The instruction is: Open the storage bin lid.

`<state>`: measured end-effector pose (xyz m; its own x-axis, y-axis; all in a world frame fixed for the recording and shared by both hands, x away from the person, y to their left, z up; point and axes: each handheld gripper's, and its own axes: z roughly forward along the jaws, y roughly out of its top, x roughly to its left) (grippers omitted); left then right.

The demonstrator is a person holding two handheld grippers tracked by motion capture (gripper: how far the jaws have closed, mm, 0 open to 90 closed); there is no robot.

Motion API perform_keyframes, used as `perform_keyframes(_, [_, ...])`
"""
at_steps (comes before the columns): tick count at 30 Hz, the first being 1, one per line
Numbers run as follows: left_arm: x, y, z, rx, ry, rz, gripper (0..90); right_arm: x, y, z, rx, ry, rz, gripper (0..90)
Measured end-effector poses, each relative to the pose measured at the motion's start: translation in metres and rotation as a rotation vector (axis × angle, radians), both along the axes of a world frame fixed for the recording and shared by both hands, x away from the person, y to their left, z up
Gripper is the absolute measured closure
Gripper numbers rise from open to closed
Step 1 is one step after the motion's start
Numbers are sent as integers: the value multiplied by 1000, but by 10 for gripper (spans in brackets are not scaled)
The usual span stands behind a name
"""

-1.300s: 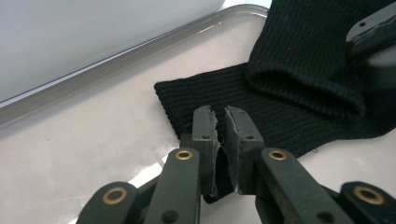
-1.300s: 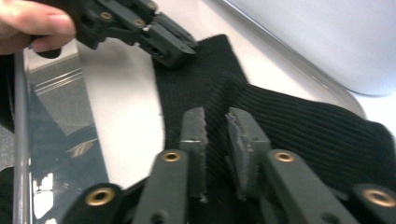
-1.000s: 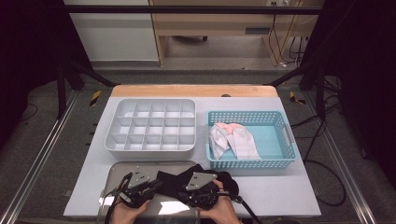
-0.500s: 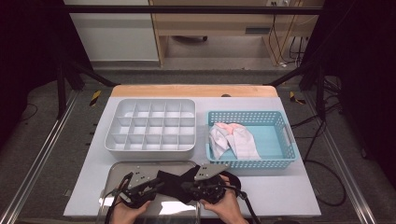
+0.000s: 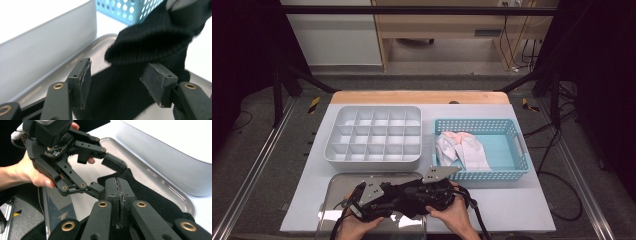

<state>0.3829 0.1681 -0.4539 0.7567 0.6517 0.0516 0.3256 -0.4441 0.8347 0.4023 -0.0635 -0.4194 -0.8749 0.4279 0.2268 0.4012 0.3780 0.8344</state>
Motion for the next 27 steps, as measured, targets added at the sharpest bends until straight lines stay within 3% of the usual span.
perform_keyframes(4, [3, -6, 1, 29, -36, -8, 357, 0, 1, 1, -3, 0, 0, 890])
perform_keyframes(8, [3, -10, -2, 48, -44, -16, 340, 1, 3, -1, -2, 6, 7, 890])
perform_keyframes(13, [2, -16, -4, 30, -40, -53, 368, 1, 7, -3, 9, 10, 8, 887])
perform_keyframes(20, [5, -15, -9, -31, 64, -64, 732, 2, 9, -6, 15, -14, -25, 863])
perform_keyframes(23, [4, -13, -8, -53, 116, -55, 781, 2, 6, -4, 19, -44, -51, 805])
perform_keyframes(27, [1, -7, -6, -90, 158, -28, 791, -1, -13, 4, 47, -98, -107, 758])
